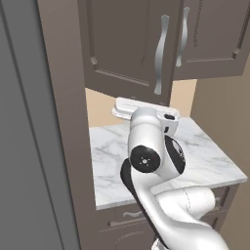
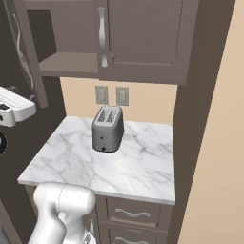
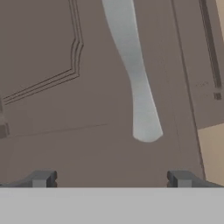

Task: Close all open cabinet doors.

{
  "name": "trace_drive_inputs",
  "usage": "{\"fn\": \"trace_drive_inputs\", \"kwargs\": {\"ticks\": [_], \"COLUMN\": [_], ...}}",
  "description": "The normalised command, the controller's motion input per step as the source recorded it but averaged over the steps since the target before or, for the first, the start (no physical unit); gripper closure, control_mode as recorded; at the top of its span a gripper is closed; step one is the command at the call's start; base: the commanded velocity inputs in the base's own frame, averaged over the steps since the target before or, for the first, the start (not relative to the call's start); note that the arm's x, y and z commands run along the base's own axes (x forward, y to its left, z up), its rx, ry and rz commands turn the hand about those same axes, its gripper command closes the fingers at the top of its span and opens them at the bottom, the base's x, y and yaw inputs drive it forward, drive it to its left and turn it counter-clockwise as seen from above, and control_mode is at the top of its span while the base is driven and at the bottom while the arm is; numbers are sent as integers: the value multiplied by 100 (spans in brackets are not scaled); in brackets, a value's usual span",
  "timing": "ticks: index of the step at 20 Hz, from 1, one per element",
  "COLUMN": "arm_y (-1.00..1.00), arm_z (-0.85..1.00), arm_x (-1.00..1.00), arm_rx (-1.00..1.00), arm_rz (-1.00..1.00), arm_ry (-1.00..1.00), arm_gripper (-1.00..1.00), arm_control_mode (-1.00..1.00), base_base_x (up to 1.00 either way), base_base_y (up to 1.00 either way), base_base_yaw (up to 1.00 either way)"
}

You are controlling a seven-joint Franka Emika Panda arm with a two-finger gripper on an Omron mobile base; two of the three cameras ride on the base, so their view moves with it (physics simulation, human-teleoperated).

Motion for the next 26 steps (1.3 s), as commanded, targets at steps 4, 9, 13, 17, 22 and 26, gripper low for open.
{"fn": "trace_drive_inputs", "kwargs": {"ticks": [4,9,13,17,22,26], "arm_y": [8,10,0,-5,-21,-32], "arm_z": [-13,-10,0,1,0,0], "arm_x": [43,42,49,42,34,26], "arm_rx": [0,0,0,0,0,0], "arm_rz": [0,0,0,0,0,0], "arm_ry": [0,0,0,0,0,0], "arm_gripper": [-100,-100,-100,-100,-100,-100], "arm_control_mode": [-100,-100,-100,-100,-100,-100], "base_base_x": [0,0,0,0,0,0], "base_base_y": [0,0,0,0,0,0], "base_base_yaw": [0,0,0,0,0,0]}}
